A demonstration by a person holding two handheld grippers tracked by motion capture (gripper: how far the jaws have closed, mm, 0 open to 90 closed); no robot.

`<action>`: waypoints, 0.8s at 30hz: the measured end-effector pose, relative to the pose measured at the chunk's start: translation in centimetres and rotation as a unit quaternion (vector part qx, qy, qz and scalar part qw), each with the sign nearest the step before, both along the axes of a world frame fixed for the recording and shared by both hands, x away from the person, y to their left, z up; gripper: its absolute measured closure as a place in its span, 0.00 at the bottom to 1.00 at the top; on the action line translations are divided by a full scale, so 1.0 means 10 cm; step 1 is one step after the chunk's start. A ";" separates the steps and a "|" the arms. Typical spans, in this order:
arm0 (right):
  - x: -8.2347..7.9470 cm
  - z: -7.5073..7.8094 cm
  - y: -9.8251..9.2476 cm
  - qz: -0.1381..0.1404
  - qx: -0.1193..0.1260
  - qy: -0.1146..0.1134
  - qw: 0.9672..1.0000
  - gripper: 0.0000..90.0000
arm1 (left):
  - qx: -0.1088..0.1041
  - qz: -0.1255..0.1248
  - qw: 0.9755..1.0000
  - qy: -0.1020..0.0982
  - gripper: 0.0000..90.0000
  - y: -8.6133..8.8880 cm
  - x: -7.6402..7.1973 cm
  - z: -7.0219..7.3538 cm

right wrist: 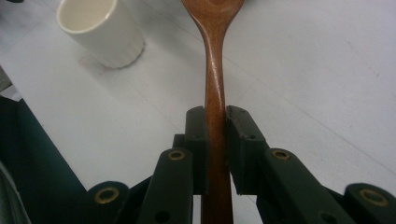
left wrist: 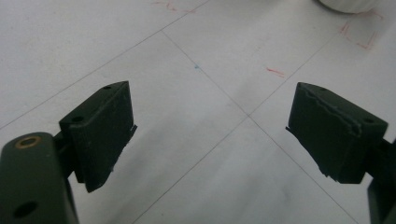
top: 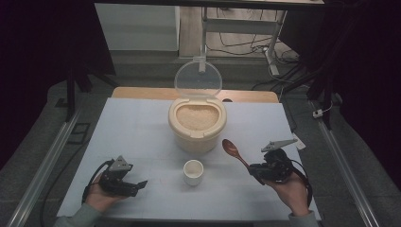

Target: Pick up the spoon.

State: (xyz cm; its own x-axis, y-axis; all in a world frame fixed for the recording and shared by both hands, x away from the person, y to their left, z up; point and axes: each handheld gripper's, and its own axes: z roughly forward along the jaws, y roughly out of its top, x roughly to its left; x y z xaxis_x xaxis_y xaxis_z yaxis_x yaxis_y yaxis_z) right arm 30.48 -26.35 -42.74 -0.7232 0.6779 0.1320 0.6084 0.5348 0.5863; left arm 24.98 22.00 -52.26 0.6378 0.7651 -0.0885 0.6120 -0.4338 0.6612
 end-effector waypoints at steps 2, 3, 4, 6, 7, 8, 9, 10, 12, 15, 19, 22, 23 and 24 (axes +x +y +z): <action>-0.01 0.02 0.01 0.007 0.006 -0.005 1.000 0.88 | 0.000 0.000 1.000 0.000 0.16 0.00 0.00 0.00; -0.02 0.03 0.02 0.010 0.008 -0.006 1.000 0.88 | 0.000 0.000 1.000 0.000 0.16 0.00 0.00 0.00; -0.02 0.04 0.02 0.012 0.010 -0.005 1.000 0.88 | 0.000 0.000 1.000 0.000 0.16 0.00 0.00 0.00; -0.03 0.05 0.03 0.018 0.013 -0.009 1.000 0.88 | 0.000 0.000 1.000 0.000 0.16 0.00 0.00 0.00; -0.03 0.06 0.04 0.022 0.014 -0.010 1.000 0.88 | 0.001 0.000 1.000 0.000 0.16 0.00 0.00 0.00; -0.04 0.06 0.05 0.026 0.017 -0.011 0.999 0.88 | 0.001 0.000 1.000 0.000 0.16 0.00 0.00 0.00; -0.04 0.06 0.06 0.028 0.018 -0.012 0.999 0.88 | 0.000 0.000 1.000 0.000 0.16 0.00 0.00 0.00; -0.04 0.07 0.06 0.032 0.020 -0.014 0.999 0.88 | 0.000 0.000 1.000 0.000 0.16 0.00 0.00 0.00; -0.05 0.07 0.08 0.038 0.021 -0.016 0.999 0.88 | 0.000 0.000 1.000 0.001 0.16 0.00 0.00 -0.01; -0.04 0.08 0.12 0.051 0.029 -0.014 0.998 0.88 | 0.001 0.000 1.000 0.002 0.16 0.00 0.01 -0.01; -0.03 0.09 0.18 0.067 0.033 -0.016 0.997 0.88 | 0.000 0.000 1.000 0.002 0.16 0.00 0.01 -0.01; -0.02 0.11 0.24 0.077 0.036 -0.017 0.996 0.88 | 0.000 0.001 1.000 0.001 0.16 0.00 0.01 -0.01; -0.02 0.11 0.24 0.077 0.036 -0.017 0.996 0.88 | 0.000 0.001 1.000 0.002 0.16 0.00 0.01 -0.01; -0.01 0.12 0.28 0.086 0.035 -0.018 0.996 0.88 | 0.000 0.001 1.000 0.002 0.16 -0.01 0.01 -0.01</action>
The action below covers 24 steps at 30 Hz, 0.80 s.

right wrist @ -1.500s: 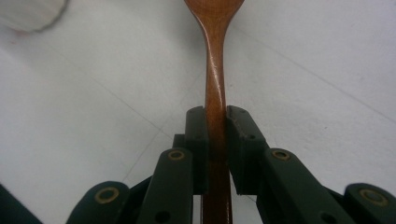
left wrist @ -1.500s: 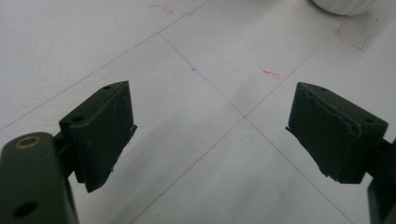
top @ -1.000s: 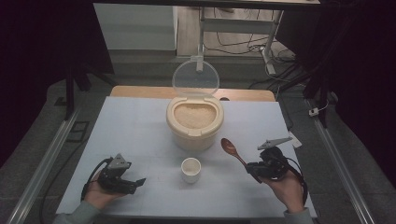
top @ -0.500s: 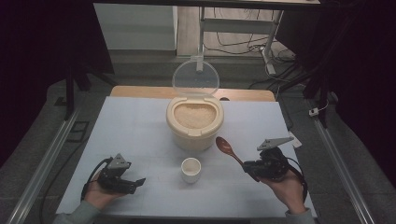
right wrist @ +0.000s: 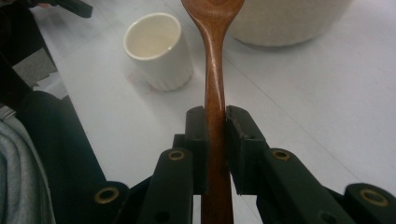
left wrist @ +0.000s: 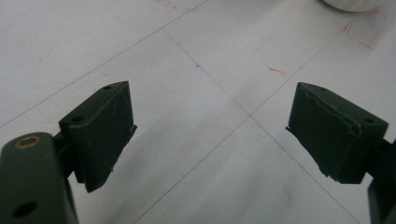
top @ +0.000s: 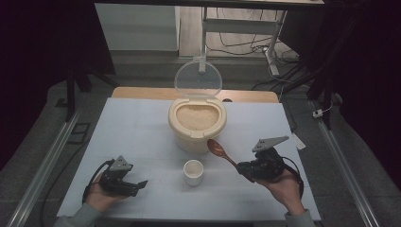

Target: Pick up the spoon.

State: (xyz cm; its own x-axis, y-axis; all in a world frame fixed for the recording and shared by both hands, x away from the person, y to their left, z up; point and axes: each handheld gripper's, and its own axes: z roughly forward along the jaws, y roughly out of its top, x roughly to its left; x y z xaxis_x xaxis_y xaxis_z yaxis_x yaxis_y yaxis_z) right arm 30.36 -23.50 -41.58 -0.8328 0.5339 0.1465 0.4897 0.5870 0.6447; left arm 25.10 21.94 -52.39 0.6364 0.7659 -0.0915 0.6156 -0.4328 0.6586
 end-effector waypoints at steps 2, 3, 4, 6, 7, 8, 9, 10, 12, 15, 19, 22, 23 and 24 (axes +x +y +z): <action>0.01 0.00 0.05 0.007 -0.003 -0.001 1.000 0.88 | 0.000 0.000 1.000 0.000 0.16 0.00 0.00 0.00; 0.01 0.01 0.07 0.011 -0.003 -0.002 1.000 0.88 | 0.000 0.000 1.000 -0.001 0.16 0.00 0.00 0.00; 0.02 0.01 0.09 0.016 -0.005 -0.003 1.000 0.88 | 0.000 0.000 1.000 -0.001 0.16 0.00 0.00 0.01; 0.04 0.02 0.13 0.024 -0.006 -0.007 1.000 0.88 | -0.001 0.001 1.000 -0.002 0.16 0.01 0.00 0.01; 0.04 0.02 0.13 0.024 -0.006 -0.007 1.000 0.88 | -0.002 0.001 1.000 -0.002 0.16 0.01 0.00 0.01; 0.06 0.04 0.19 0.032 -0.009 -0.008 0.999 0.88 | -0.002 0.001 1.000 -0.003 0.16 0.00 0.00 0.01; 0.06 0.04 0.19 0.032 -0.009 -0.008 0.999 0.88 | -0.003 0.001 1.000 -0.003 0.16 0.00 0.00 0.01; 0.08 0.06 0.25 0.041 -0.011 -0.011 0.999 0.88 | -0.002 -0.001 1.000 -0.002 0.16 0.00 0.00 0.01; 0.09 0.08 0.32 0.052 -0.011 -0.014 0.998 0.88 | -0.002 -0.001 1.000 -0.003 0.16 0.00 0.00 0.01; 0.11 0.09 0.39 0.066 -0.015 -0.016 0.998 0.88 | -0.002 -0.002 1.000 -0.002 0.16 0.01 0.00 0.01; 0.13 0.08 0.45 0.076 -0.015 -0.017 0.997 0.88 | -0.001 -0.002 1.000 -0.002 0.16 0.00 0.00 0.01; 0.15 0.07 0.51 0.088 -0.020 -0.019 0.996 0.88 | -0.001 -0.003 1.000 -0.001 0.16 0.00 0.00 0.01; 0.15 0.07 0.55 0.096 -0.023 -0.020 0.995 0.88 | -0.001 -0.003 1.000 -0.001 0.16 0.00 0.00 0.01; 0.15 0.06 0.57 0.098 -0.025 -0.020 0.995 0.88 | 0.000 -0.002 1.000 -0.002 0.16 0.00 0.00 0.01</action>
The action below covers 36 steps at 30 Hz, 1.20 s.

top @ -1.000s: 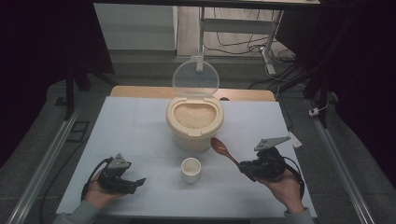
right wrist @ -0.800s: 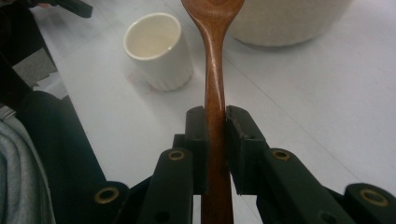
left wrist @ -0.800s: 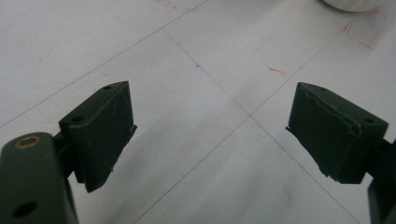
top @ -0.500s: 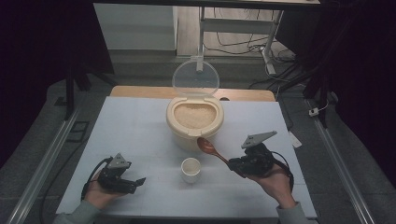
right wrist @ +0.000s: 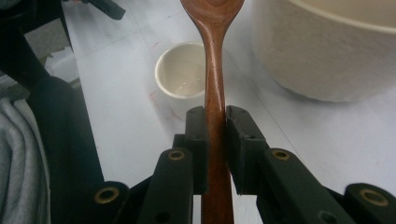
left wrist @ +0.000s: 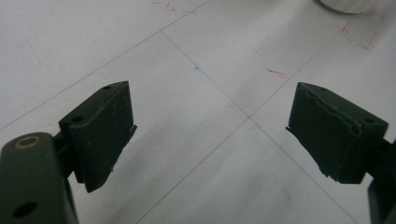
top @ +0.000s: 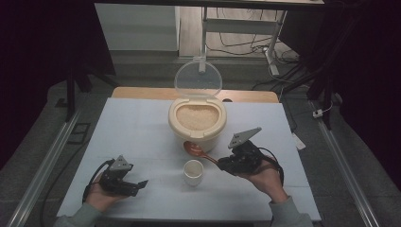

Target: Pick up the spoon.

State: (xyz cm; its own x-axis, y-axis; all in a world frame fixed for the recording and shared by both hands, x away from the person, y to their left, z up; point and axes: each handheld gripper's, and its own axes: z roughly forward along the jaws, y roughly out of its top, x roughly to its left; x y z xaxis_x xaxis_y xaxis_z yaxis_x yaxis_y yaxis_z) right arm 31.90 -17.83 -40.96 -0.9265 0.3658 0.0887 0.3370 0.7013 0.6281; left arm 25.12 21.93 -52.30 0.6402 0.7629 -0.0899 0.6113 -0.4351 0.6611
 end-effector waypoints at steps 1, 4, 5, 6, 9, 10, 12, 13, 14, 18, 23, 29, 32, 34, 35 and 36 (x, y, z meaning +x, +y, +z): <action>0.00 0.00 0.02 0.005 -0.004 -0.002 1.000 0.88 | -0.001 0.000 1.000 0.000 0.16 0.00 0.00 0.00; 0.01 -0.02 0.07 0.017 -0.008 -0.002 1.000 0.88 | 0.000 -0.001 1.000 -0.001 0.16 -0.01 -0.01 0.00; 0.01 -0.02 0.07 0.017 -0.008 -0.002 1.000 0.88 | 0.000 -0.001 1.000 -0.002 0.16 -0.01 -0.01 0.00; 0.02 -0.03 0.10 0.026 -0.013 -0.006 1.000 0.88 | 0.001 -0.001 1.000 -0.002 0.16 -0.01 -0.01 0.00; 0.02 -0.04 0.12 0.035 -0.014 -0.009 0.999 0.88 | 0.001 -0.003 1.000 -0.003 0.16 -0.01 -0.01 0.01; 0.02 -0.04 0.13 0.036 -0.015 -0.008 0.999 0.88 | 0.001 -0.003 1.000 -0.004 0.16 -0.01 -0.01 0.01; 0.02 -0.04 0.17 0.045 -0.018 -0.012 0.999 0.88 | 0.000 -0.003 1.000 -0.005 0.16 -0.01 -0.01 0.01; 0.02 -0.05 0.17 0.047 -0.018 -0.012 0.999 0.88 | 0.000 -0.002 1.000 -0.005 0.16 -0.01 0.00 0.01; 0.02 -0.05 0.18 0.050 -0.018 -0.012 0.999 0.88 | -0.001 -0.003 1.000 -0.006 0.16 -0.01 0.00 0.01; 0.01 -0.07 0.22 0.058 -0.022 -0.011 0.998 0.88 | -0.004 -0.006 1.000 -0.013 0.16 -0.01 -0.01 0.04; -0.01 -0.07 0.26 0.064 -0.024 -0.013 0.998 0.88 | -0.005 -0.012 1.000 -0.018 0.16 -0.02 -0.02 0.07; -0.02 -0.07 0.35 0.076 -0.026 -0.017 0.997 0.88 | -0.018 -0.017 0.999 -0.024 0.16 -0.03 -0.02 0.14; -0.02 -0.07 0.39 0.082 -0.029 -0.020 0.996 0.88 | -0.022 -0.028 0.999 -0.030 0.17 -0.04 -0.03 0.22; -0.02 -0.07 0.39 0.083 -0.030 -0.021 0.996 0.88 | -0.025 -0.036 0.998 -0.039 0.18 -0.06 -0.04 0.30; -0.02 -0.08 0.40 0.083 -0.030 -0.021 0.996 0.88 | -0.027 -0.043 0.998 -0.045 0.18 -0.07 -0.04 0.36; -0.02 -0.08 0.40 0.084 -0.030 -0.020 0.996 0.88 | -0.031 -0.056 0.996 -0.058 0.18 -0.12 -0.05 0.47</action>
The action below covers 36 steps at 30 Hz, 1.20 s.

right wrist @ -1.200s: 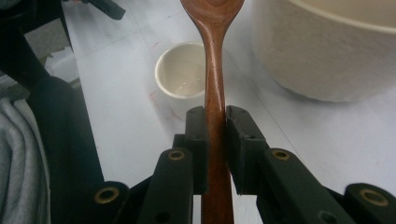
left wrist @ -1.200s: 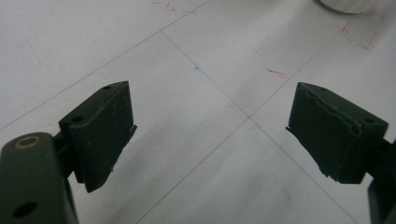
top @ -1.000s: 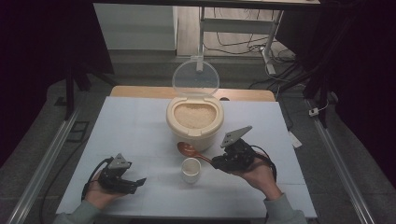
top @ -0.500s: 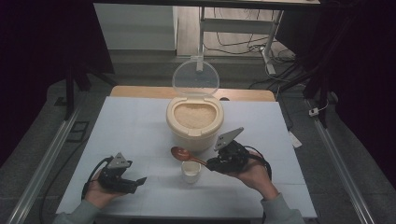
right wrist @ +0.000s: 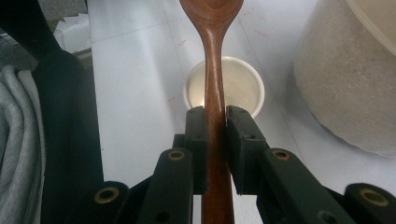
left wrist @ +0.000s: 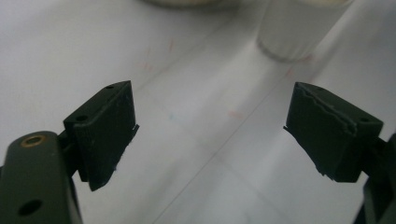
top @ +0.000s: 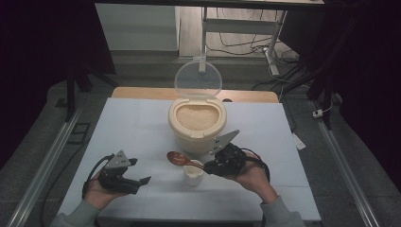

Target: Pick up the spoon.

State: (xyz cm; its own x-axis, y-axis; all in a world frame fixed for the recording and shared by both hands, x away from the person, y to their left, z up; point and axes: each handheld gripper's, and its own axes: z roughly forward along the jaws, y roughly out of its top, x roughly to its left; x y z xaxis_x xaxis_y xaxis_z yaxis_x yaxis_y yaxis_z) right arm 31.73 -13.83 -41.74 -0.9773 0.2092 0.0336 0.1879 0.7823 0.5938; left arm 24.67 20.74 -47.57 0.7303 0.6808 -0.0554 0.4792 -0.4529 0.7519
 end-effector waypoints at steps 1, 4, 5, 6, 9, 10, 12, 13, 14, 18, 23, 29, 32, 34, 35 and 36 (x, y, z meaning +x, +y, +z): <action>0.00 0.00 0.00 0.000 0.000 0.000 1.000 0.88 | 0.000 0.000 1.000 0.000 0.18 0.00 0.00 0.00; 0.01 -0.01 0.03 0.005 -0.002 -0.001 1.000 0.88 | 0.000 -0.018 1.000 -0.015 0.19 -0.09 0.03 0.16; 0.01 -0.01 0.03 0.005 -0.002 -0.001 1.000 0.88 | 0.000 -0.023 1.000 -0.015 0.19 -0.12 0.05 0.20; 0.01 -0.01 0.04 0.005 -0.002 0.000 1.000 0.88 | 0.002 -0.029 0.999 -0.018 0.19 -0.14 0.07 0.24; 0.00 -0.01 0.07 0.010 -0.004 -0.001 1.000 0.88 | 0.009 -0.048 0.999 -0.021 0.19 -0.23 0.09 0.34; 0.00 -0.01 0.09 0.014 -0.005 -0.003 1.000 0.88 | 0.012 -0.055 0.998 -0.022 0.20 -0.26 0.10 0.37; -0.01 -0.01 0.11 0.017 -0.005 -0.003 1.000 0.88 | 0.017 -0.070 0.997 -0.024 0.20 -0.33 0.12 0.41; -0.01 -0.01 0.11 0.017 -0.005 -0.003 1.000 0.88 | 0.022 -0.077 0.996 -0.025 0.20 -0.37 0.13 0.44; -0.01 -0.01 0.11 0.017 -0.003 0.001 1.000 0.88 | 0.024 -0.083 0.996 -0.027 0.20 -0.41 0.14 0.47; -0.02 -0.02 0.15 0.025 -0.005 -0.003 1.000 0.88 | 0.039 -0.117 0.992 -0.032 0.22 -0.59 0.18 0.59; -0.05 -0.02 0.18 0.034 -0.012 -0.008 0.999 0.88 | 0.059 -0.148 0.987 -0.029 0.24 -0.83 0.25 0.66; -0.09 -0.01 0.21 0.043 -0.025 -0.022 0.999 0.88 | 0.091 -0.176 0.980 -0.011 0.30 -1.06 0.34 0.65; -0.10 0.01 0.21 0.049 -0.033 -0.030 0.998 0.88 | 0.092 -0.183 0.979 -0.001 0.33 -1.11 0.37 0.63; -0.11 0.01 0.22 0.050 -0.025 -0.028 0.998 0.88 | 0.093 -0.189 0.978 0.003 0.35 -1.13 0.39 0.63; -0.11 0.01 0.22 0.050 -0.025 -0.028 0.998 0.88 | 0.094 -0.190 0.977 0.005 0.35 -1.14 0.40 0.63; -0.12 0.01 0.22 0.049 -0.028 -0.031 0.998 0.88 | 0.096 -0.192 0.977 0.006 0.37 -1.15 0.40 0.63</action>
State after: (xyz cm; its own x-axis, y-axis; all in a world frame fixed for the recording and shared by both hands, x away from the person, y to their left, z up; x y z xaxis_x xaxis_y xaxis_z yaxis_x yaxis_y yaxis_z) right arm 30.56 -11.61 -41.68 -0.9930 0.1121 -0.0359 0.0733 0.8275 0.5567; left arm 28.67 9.28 -41.31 0.9341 0.3552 0.0362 0.2542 -0.7327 0.6313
